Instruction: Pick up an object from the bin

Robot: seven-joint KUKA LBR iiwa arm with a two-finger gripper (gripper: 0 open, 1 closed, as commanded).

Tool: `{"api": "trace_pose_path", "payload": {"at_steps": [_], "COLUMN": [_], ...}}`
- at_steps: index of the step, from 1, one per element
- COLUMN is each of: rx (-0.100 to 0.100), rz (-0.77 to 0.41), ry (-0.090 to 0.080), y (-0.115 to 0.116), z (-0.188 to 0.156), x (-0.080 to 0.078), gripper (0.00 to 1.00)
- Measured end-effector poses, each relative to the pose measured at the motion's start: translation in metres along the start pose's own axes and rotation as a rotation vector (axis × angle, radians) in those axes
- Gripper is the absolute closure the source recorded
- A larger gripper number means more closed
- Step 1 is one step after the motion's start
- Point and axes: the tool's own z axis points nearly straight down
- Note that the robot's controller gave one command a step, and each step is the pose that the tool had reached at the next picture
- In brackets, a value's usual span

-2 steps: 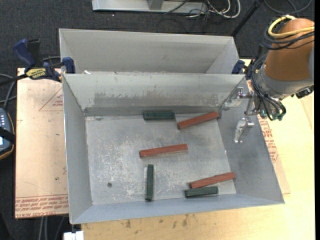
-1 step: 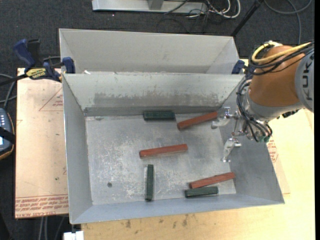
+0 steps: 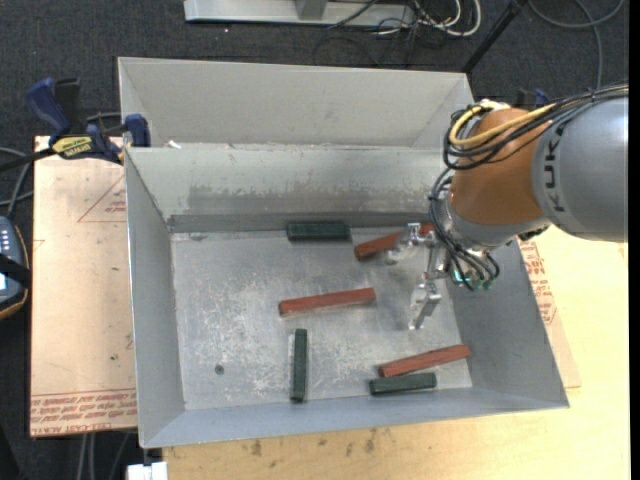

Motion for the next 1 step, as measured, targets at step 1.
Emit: {"api": "trace_pose_path", "payload": {"at_steps": [1], "rx": [0.002], "rz": [-0.020], "ry": [-0.015], "y": [0.0141], "z": [0.0186], "x": [-0.0272], "gripper": [0.00]}}
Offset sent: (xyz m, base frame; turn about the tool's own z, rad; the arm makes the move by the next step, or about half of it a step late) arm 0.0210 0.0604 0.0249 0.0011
